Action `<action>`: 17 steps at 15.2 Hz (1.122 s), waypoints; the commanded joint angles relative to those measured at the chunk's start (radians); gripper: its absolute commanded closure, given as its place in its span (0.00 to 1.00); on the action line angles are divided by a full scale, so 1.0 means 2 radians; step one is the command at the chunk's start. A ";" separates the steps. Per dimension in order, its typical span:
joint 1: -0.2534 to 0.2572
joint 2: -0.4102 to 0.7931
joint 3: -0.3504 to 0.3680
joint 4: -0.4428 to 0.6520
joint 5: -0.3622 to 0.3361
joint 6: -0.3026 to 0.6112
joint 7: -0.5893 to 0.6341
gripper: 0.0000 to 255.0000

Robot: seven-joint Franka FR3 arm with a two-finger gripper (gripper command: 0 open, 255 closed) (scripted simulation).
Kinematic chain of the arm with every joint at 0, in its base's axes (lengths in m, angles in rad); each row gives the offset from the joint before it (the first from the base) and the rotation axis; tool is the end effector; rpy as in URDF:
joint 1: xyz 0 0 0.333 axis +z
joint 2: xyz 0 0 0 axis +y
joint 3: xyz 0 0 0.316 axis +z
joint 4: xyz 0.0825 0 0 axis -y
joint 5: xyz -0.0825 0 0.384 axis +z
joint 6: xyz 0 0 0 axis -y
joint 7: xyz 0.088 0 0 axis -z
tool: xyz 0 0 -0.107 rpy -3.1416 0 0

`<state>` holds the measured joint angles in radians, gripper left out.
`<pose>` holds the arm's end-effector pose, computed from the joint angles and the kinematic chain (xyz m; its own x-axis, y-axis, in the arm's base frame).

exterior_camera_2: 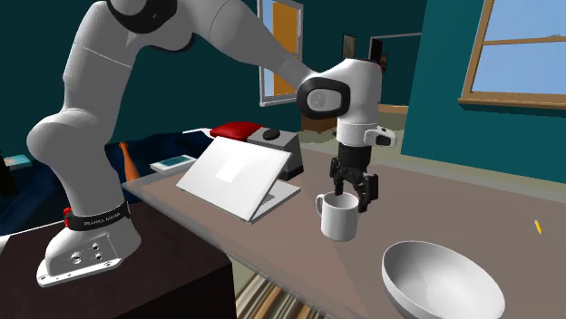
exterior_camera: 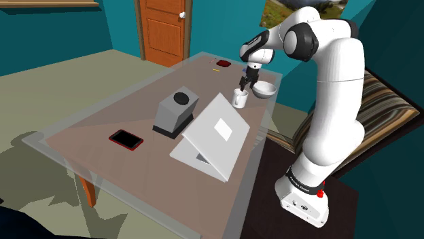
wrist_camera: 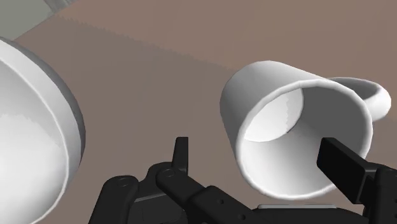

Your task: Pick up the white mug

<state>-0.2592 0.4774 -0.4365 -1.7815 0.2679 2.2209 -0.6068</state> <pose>0.5219 -0.3932 0.3105 0.9785 -0.2047 0.0237 -0.2045 -0.9788 -0.0073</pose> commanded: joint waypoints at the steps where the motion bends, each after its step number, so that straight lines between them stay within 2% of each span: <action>1: -0.007 0.013 0.003 0.008 0.006 0.004 -0.006 0.00; 9: -0.013 0.039 0.012 0.001 0.021 0.036 -0.015 0.00; 10: -0.013 0.039 0.012 0.001 0.021 0.036 -0.016 1.00; 17: -0.013 0.039 0.012 0.001 0.021 0.036 -0.016 1.00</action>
<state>-0.2861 0.5558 -0.4125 -1.7790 0.3092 2.2925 -0.6388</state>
